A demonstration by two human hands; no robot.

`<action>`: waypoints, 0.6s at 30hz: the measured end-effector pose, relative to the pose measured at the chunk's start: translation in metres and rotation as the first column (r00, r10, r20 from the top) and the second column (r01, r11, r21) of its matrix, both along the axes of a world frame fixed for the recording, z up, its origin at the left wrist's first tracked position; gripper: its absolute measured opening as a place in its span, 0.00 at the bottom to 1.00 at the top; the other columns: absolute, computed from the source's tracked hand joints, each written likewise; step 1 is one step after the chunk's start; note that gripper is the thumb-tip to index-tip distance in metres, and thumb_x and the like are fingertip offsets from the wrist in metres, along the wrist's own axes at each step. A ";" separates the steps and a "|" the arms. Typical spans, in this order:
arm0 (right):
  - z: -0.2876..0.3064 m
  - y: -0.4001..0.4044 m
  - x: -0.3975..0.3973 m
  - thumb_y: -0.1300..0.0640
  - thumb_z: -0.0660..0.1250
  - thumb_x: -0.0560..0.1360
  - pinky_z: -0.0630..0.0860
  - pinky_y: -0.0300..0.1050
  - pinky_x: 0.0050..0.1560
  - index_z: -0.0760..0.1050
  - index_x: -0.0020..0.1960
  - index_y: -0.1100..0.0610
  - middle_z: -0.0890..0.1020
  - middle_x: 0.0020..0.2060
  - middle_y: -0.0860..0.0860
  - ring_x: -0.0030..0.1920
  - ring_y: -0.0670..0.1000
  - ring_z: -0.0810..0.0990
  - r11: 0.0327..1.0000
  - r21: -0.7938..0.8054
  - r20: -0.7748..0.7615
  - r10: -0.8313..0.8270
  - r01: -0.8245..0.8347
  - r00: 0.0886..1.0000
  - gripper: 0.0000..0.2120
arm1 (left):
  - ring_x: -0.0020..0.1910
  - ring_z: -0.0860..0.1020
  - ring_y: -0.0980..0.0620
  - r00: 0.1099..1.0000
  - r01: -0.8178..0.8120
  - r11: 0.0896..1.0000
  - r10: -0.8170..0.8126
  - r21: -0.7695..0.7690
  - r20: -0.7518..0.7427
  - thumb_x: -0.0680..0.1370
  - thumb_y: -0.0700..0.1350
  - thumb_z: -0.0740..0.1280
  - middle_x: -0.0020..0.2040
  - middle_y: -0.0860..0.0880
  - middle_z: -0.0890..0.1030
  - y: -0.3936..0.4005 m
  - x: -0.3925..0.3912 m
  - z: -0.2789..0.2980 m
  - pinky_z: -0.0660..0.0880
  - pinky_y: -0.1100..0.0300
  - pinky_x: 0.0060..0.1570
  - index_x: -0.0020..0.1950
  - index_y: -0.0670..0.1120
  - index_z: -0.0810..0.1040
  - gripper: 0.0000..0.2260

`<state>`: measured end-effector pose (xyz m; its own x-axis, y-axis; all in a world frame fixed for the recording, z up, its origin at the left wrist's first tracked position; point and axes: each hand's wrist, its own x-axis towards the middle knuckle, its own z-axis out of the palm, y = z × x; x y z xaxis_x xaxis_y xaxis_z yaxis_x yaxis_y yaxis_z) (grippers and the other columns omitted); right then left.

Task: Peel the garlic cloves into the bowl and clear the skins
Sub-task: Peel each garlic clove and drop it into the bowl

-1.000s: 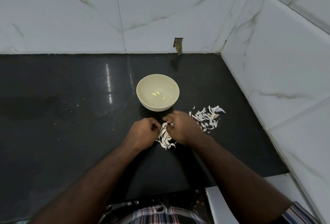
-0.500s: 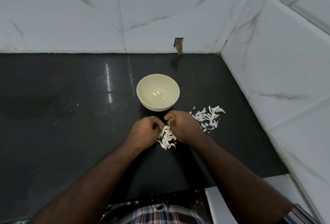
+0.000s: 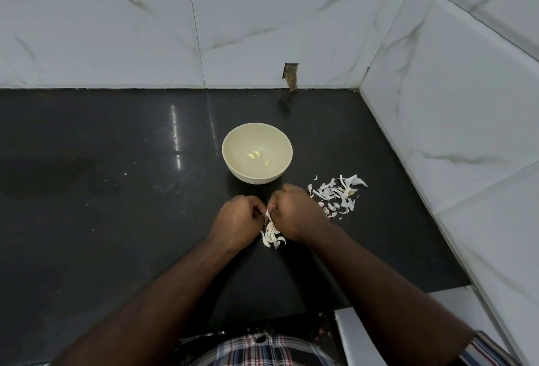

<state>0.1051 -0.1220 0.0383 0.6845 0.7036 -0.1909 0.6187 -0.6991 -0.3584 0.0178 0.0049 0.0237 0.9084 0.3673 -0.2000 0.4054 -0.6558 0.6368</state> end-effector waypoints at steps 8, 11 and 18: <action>0.004 0.003 -0.002 0.46 0.66 0.73 0.76 0.51 0.54 0.82 0.51 0.51 0.73 0.47 0.51 0.55 0.56 0.75 0.998 -0.048 -0.017 -0.046 0.046 0.999 0.13 | 0.43 0.79 0.55 1.000 -0.008 1.000 0.008 -0.001 0.020 0.73 0.41 0.69 0.41 0.54 0.83 0.001 0.000 -0.001 0.74 0.61 0.45 0.46 0.52 0.83 0.06; 0.004 0.002 -0.005 0.49 0.66 0.74 0.76 0.51 0.54 0.80 0.49 0.52 0.75 0.50 0.52 0.56 0.56 0.75 0.999 -0.025 0.002 -0.047 0.047 0.999 0.09 | 0.43 0.79 0.56 1.000 -0.010 1.000 0.010 -0.003 0.022 0.73 0.42 0.69 0.41 0.54 0.83 0.001 -0.002 -0.001 0.74 0.61 0.44 0.45 0.52 0.82 0.06; 0.014 -0.004 0.003 0.57 0.67 0.75 0.74 0.41 0.50 0.81 0.54 0.51 0.84 0.47 0.47 0.49 0.47 0.81 0.981 0.138 -0.083 -0.128 0.139 0.988 0.09 | 0.42 0.79 0.58 0.993 -0.070 0.996 0.075 -0.060 0.089 0.74 0.44 0.72 0.42 0.55 0.82 0.003 -0.003 0.001 0.74 0.65 0.43 0.46 0.53 0.80 0.04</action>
<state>0.1085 -0.1265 0.0523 0.7618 0.6307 -0.1479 0.4917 -0.7116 -0.5019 0.0145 0.0076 0.0245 0.8953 0.4231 -0.1396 0.3888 -0.5888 0.7086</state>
